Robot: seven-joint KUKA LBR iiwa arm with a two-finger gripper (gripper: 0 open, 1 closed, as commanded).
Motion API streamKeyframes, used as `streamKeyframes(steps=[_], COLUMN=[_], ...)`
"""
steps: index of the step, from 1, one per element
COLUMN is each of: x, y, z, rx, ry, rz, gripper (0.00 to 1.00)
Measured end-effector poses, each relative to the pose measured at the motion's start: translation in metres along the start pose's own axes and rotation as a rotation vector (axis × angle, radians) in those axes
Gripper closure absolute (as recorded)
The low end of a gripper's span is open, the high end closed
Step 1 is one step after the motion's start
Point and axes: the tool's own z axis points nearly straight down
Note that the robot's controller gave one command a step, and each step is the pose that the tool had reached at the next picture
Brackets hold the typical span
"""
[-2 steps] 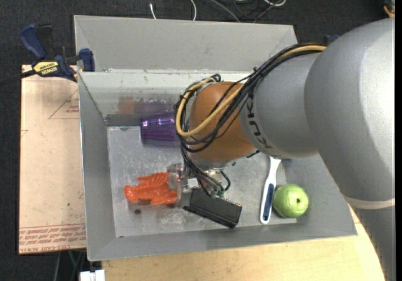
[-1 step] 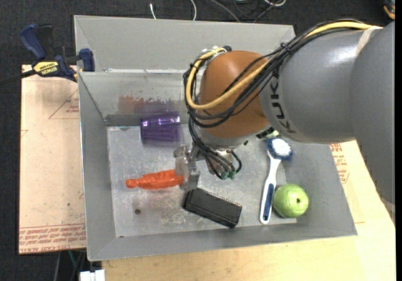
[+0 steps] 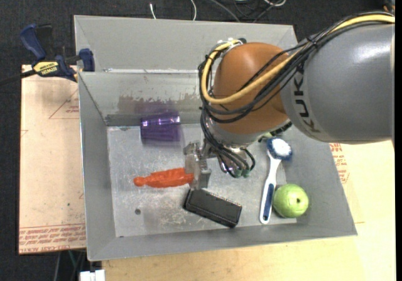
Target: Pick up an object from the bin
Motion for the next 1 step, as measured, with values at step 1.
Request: streamKeyframes(steps=[1], x=[0.0062], y=[0.004], z=[-0.0112], rx=[0.0], ry=[0.004], rz=[0.019], gripper=[1.0])
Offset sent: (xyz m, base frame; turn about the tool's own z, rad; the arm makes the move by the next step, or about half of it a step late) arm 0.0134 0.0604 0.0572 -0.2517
